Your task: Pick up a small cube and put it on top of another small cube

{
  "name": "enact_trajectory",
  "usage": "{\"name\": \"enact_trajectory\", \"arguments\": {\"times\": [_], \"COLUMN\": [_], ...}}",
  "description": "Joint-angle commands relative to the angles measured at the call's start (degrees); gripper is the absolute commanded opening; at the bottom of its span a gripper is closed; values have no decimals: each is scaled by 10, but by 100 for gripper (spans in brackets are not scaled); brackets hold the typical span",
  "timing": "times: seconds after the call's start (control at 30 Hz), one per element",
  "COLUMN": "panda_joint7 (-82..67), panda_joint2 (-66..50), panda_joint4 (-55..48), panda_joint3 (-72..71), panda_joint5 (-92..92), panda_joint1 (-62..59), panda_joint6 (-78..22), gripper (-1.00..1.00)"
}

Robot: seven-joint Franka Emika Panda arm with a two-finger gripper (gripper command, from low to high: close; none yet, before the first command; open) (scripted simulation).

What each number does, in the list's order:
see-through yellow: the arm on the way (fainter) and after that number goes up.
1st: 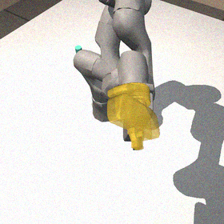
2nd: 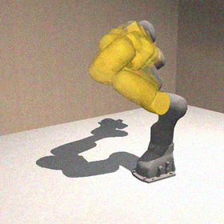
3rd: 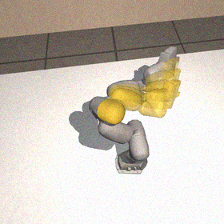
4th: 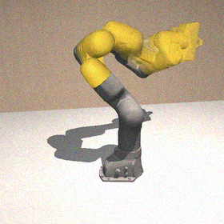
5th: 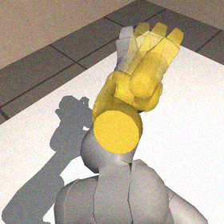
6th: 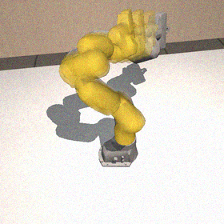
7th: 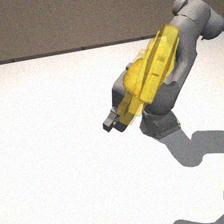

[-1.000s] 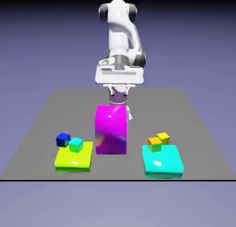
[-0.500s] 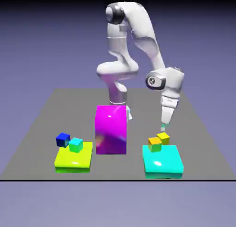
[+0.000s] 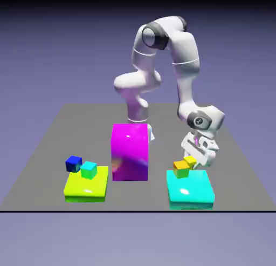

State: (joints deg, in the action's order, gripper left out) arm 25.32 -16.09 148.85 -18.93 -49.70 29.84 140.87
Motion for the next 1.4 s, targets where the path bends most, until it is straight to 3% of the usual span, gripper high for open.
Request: {"name": "enact_trajectory", "arguments": {"times": [0.0, 0.13, 0.43, 1.07, 1.2, 1.37], "panda_joint7": [-17, -54, -273, -526, -529, -487], "panda_joint2": [20, 66, 50, 203, 238, 155], "panda_joint4": [3, 9, -138, -28, 8, -3], "panda_joint3": [-12, -55, -34, 356, 422, 440], "panda_joint5": [24, 91, -72, -28, 12, -34], "panda_joint1": [-3, -31, -145, -283, -266, -281], "panda_joint6": [-10, -47, -127, -6, 16, 93], "gripper": [-100, -100, -100, -100, -100, -100]}}
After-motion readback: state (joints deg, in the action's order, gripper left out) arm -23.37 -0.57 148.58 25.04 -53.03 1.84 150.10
